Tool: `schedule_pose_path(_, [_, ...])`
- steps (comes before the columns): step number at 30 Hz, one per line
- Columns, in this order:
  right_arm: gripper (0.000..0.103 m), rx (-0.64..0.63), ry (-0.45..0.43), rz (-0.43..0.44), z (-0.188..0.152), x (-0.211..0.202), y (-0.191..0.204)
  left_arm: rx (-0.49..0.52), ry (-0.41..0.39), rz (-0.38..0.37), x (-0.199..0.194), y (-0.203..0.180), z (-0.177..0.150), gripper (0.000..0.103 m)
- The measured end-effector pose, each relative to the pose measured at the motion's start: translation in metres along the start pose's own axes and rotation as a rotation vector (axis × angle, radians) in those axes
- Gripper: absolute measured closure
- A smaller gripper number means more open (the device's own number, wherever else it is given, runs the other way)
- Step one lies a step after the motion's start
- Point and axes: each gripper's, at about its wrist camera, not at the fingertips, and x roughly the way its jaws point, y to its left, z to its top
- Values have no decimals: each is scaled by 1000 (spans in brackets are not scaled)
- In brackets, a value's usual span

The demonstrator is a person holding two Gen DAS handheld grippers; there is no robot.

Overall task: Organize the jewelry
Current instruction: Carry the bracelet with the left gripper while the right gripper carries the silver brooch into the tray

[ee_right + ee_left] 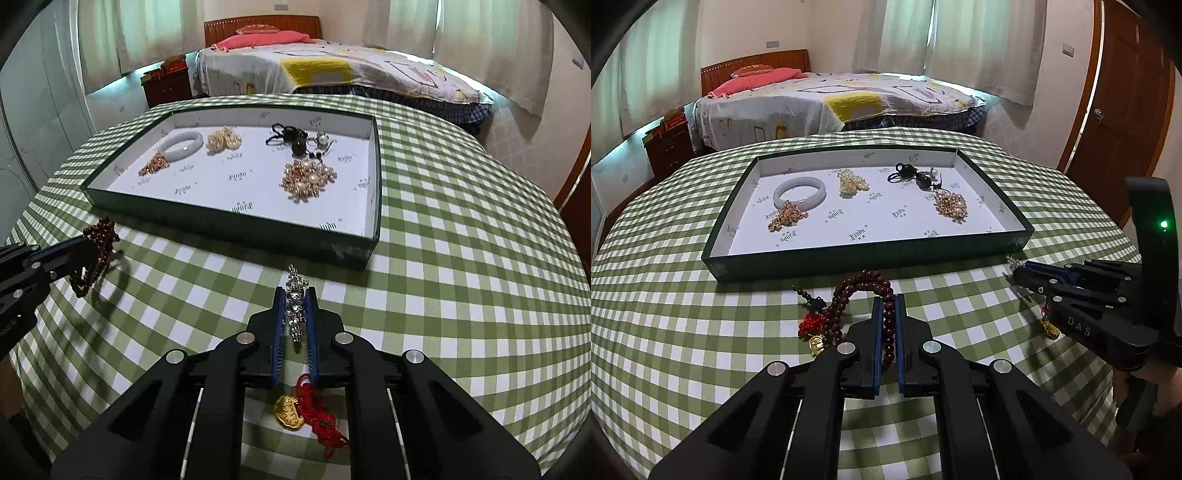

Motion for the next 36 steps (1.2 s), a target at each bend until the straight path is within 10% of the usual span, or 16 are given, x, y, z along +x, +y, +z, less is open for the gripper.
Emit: schedule_pose_path(36, [92,-4,-235,51,110,-20,31,17,-197,46,13,27,105,97])
